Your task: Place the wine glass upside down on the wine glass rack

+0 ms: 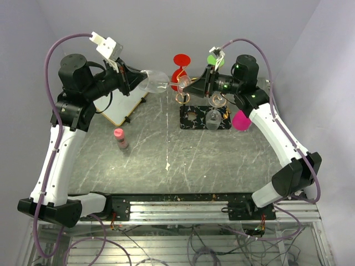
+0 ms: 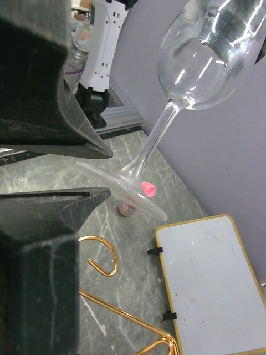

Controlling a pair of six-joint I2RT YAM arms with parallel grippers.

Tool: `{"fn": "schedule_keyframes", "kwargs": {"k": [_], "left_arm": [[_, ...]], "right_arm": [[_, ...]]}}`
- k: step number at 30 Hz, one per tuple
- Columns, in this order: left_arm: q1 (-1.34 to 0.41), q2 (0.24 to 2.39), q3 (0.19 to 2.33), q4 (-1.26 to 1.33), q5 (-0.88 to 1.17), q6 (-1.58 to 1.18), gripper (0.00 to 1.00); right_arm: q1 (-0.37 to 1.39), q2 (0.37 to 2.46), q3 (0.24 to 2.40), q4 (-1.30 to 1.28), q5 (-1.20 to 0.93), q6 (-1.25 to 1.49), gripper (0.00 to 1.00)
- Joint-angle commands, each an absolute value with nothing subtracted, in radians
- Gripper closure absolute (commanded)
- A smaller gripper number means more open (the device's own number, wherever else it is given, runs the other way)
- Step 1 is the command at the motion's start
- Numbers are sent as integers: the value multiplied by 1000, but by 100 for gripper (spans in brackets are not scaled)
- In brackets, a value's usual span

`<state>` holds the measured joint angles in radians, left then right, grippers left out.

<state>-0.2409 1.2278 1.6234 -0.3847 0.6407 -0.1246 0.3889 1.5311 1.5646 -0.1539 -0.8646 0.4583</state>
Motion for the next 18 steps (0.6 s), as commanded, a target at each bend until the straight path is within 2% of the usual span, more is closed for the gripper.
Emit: {"fn": "schedule_keyframes", "kwargs": {"k": [1, 7, 10, 14, 18], "left_arm": [[-238, 1216, 1614, -308, 669, -137, 93], [-243, 1216, 1591, -305, 685, -117, 93], [-245, 1212, 1583, -303, 693, -111, 93], [-245, 1209, 1579, -301, 710, -110, 90], [-245, 1204, 1565, -294, 738, -116, 81]], "right_arm": [[398, 1544, 1579, -120, -866, 473, 74], [396, 1546, 1592, -134, -833, 471, 86], [394, 1545, 1607, -166, -788, 439, 100], [381, 1542, 1614, -191, -752, 411, 100], [358, 1533, 1605, -189, -746, 403, 100]]}}
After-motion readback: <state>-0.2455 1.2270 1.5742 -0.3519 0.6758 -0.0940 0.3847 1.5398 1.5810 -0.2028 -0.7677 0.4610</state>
